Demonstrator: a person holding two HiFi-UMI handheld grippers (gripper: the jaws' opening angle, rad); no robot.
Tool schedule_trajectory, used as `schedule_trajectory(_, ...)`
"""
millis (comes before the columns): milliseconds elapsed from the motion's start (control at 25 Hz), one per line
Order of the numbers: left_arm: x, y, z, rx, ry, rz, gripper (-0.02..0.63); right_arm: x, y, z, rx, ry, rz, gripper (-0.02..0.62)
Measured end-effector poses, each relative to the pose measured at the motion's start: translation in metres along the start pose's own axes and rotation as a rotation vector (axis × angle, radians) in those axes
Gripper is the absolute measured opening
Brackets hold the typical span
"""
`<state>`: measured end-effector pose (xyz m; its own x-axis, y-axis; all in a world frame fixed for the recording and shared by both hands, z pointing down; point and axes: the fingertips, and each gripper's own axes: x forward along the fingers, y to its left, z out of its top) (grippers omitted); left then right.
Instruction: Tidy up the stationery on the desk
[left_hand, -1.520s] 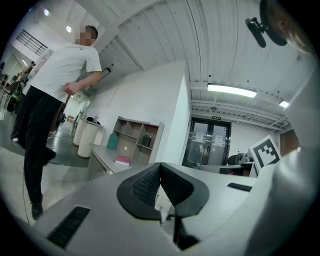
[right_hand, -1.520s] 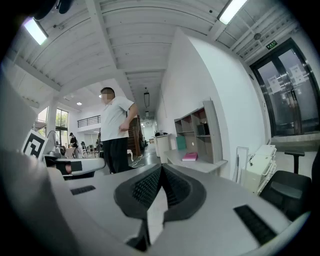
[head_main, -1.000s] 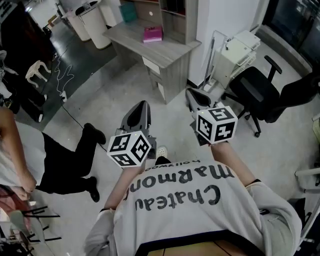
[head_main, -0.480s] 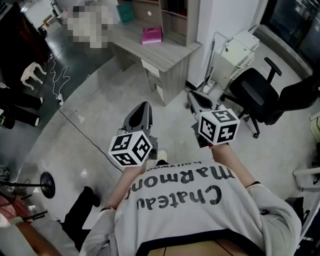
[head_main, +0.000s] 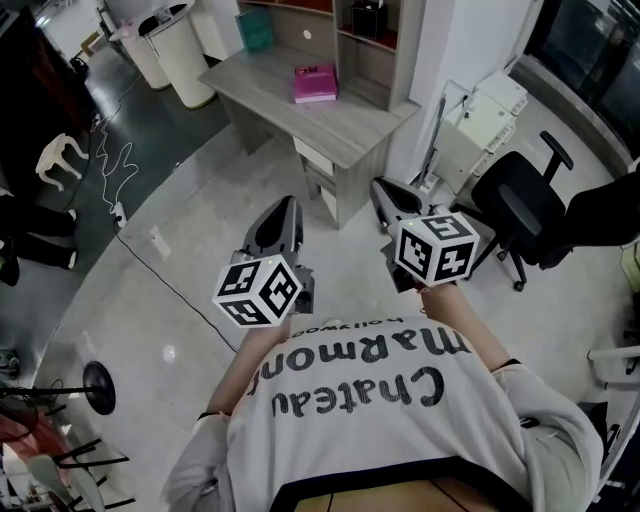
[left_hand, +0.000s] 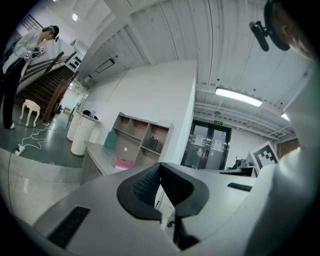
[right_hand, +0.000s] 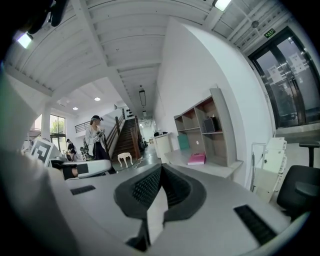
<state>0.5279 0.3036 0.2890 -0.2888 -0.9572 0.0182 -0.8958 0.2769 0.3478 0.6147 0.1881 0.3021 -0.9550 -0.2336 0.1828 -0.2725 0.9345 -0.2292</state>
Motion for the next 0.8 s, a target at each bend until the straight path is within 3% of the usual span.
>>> schedule_trajectory(400, 0.048, 0.082, 0.044, -0.005, -0.027, -0.034, 0.015, 0.103, 0.01, 0.02, 0.008, -0.011, 0.0, 0.012)
schedule_trajectory(800, 0.072, 0.137, 0.01, -0.071, 0.066, 0.013, 0.015, 0.156, 0.005, -0.015, 0.017, 0.104, -0.006, 0.012)
